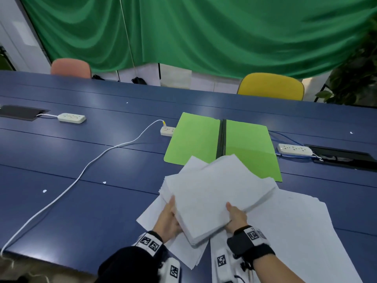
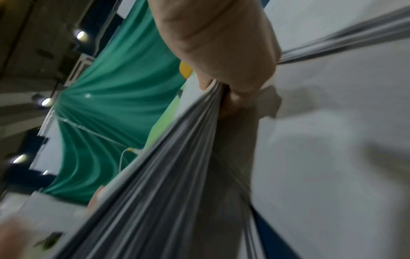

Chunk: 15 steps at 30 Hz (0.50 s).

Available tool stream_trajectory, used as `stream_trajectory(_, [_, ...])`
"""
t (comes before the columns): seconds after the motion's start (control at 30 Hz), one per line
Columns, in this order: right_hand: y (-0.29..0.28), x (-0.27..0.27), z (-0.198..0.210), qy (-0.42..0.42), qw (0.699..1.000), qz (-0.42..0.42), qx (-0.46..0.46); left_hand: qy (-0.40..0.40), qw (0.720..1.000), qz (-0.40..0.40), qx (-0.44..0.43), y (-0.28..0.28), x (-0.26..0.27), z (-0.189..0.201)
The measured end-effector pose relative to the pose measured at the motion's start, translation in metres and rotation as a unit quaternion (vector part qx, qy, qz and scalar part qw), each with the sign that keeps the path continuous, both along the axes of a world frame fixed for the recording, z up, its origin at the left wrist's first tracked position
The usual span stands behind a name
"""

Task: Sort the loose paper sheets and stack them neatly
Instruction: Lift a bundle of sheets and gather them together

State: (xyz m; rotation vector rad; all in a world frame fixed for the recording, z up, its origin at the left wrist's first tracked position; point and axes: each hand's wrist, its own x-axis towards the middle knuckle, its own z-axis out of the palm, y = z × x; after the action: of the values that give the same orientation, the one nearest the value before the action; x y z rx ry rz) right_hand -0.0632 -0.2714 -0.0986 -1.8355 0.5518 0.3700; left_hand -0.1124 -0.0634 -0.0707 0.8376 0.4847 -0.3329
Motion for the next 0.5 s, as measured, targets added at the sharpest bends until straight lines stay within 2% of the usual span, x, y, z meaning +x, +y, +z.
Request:
stream_trajectory(0.03, [0.004,-0.001,-0.006,0.016,0.998,-0.042,0.048,-0.004,0.999,0.017,0.038,-0.009,0.001,-0.006])
stream_trajectory(0.07, [0.008,0.001,-0.006,0.027,0.979,-0.108,0.171,-0.005,0.995,0.045,0.094,-0.015,0.003,-0.013])
stream_trajectory(0.1, [0.011,0.001,-0.008,0.048,0.962,-0.142,0.230,-0.006,0.988,0.061,0.145,-0.016,0.004,-0.018])
stream_trajectory(0.13, [0.010,-0.001,-0.008,0.058,0.954,-0.138,0.259,-0.007,0.983,0.063,0.174,-0.015,0.005,-0.020])
stream_trajectory(0.17, [0.005,-0.001,-0.003,0.053,0.939,-0.170,0.295,-0.012,0.980,0.057,0.189,-0.010,0.006,-0.020])
stream_trajectory(0.27, [-0.027,0.014,0.011,0.036,0.942,-0.169,0.288,-0.028,0.977,0.014,0.211,0.020,0.008,-0.017])
stream_trajectory(0.37, [-0.066,0.032,0.026,0.031,0.929,-0.193,0.315,-0.005,0.974,-0.018,0.226,0.055,0.012,-0.025])
stream_trajectory(0.43, [-0.078,0.041,0.033,0.082,0.923,-0.171,0.334,0.013,0.972,-0.033,0.230,0.073,0.014,-0.031])
stream_trajectory(0.5, [-0.078,0.053,0.037,0.126,0.942,-0.117,0.287,0.020,0.973,-0.047,0.227,0.082,0.017,-0.036])
